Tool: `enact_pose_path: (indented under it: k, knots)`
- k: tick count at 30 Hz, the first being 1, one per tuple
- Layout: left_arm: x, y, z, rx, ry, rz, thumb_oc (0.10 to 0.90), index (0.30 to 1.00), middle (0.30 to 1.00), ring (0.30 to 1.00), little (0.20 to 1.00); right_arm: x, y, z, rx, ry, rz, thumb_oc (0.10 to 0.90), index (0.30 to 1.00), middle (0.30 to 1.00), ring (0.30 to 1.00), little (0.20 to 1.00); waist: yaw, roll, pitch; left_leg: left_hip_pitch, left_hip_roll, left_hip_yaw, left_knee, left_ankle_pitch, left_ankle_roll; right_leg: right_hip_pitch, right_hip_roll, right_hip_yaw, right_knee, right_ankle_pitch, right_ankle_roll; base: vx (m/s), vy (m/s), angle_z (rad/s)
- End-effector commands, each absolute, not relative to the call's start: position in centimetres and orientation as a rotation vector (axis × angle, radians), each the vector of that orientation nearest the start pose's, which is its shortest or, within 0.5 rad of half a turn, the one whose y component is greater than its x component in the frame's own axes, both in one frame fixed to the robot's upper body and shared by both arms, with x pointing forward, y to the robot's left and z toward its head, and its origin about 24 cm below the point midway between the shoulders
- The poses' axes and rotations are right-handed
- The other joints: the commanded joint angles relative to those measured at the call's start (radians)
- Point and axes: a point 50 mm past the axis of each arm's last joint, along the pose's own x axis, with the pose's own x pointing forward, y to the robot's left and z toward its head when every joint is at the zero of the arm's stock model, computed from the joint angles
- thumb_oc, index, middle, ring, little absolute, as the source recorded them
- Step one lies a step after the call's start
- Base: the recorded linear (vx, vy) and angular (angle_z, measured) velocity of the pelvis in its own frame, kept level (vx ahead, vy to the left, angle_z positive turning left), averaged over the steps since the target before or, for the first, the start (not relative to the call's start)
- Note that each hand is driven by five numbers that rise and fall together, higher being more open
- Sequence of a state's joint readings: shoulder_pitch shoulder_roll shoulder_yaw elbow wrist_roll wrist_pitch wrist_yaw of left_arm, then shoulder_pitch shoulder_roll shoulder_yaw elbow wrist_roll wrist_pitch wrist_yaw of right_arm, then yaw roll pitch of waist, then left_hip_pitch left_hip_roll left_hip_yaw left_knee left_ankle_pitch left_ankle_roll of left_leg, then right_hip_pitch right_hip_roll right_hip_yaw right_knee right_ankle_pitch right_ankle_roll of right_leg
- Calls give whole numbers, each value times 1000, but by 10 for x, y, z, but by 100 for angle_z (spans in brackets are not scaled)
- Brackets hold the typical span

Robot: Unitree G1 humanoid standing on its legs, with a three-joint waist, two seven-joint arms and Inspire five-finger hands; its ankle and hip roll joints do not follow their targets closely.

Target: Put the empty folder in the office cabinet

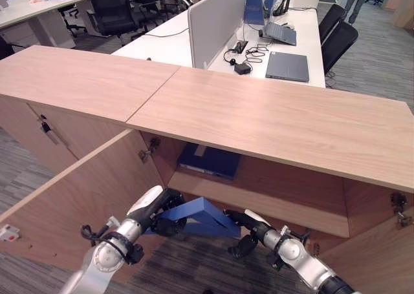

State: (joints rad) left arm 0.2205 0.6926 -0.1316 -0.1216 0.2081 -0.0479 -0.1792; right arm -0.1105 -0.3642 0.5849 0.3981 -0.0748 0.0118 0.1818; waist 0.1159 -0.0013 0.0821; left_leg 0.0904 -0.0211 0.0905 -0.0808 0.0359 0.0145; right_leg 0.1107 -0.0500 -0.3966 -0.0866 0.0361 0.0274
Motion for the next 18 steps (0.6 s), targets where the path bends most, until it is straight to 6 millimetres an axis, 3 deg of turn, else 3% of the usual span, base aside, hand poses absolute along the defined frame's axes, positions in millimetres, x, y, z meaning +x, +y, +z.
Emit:
enact_pose_path:
  k: [1,4,9,10,13,18]
  knots:
    - [238,194,116,879,-301,-391,400,300,300,300,300,250,-74,-5,-508,129,796,800,900,900,900,900,-12,-34,-33,-5,22,26,-6,-56,-36,36,-40,17,-1,-32,70,0,0,0]
    - [238,184,119,833,-327,-452,400,300,300,300,300,250,-74,-2,-517,114,798,800,900,900,900,900,-18,-33,-33,-3,22,28,-6,-57,-35,37,-41,18,-1,-32,70,0,0,0]
    - [235,157,125,607,-344,-651,400,300,300,300,300,253,-75,0,-539,98,802,800,900,900,900,900,-32,-27,-37,-1,22,32,-6,-57,-35,35,-41,20,-1,-29,71,0,0,0]
    - [231,143,134,459,-372,-735,400,300,300,300,300,254,-70,-5,-526,118,812,800,900,900,900,900,-36,-26,-38,-1,23,31,-6,-57,-35,35,-41,20,-1,-28,72,4,-18,-4]
    - [223,120,147,255,-388,-913,400,300,300,300,300,256,-55,-9,-555,112,850,800,900,900,900,900,-38,-26,-39,2,24,33,-6,-57,-36,38,-37,24,-1,-29,72,-1,-28,-7]
    - [221,101,138,107,-305,-1018,400,300,300,300,300,264,-43,-2,-603,61,861,800,900,900,900,900,-40,-27,-40,5,26,34,-6,-57,-36,41,-34,25,-1,-29,73,-1,-7,-1]
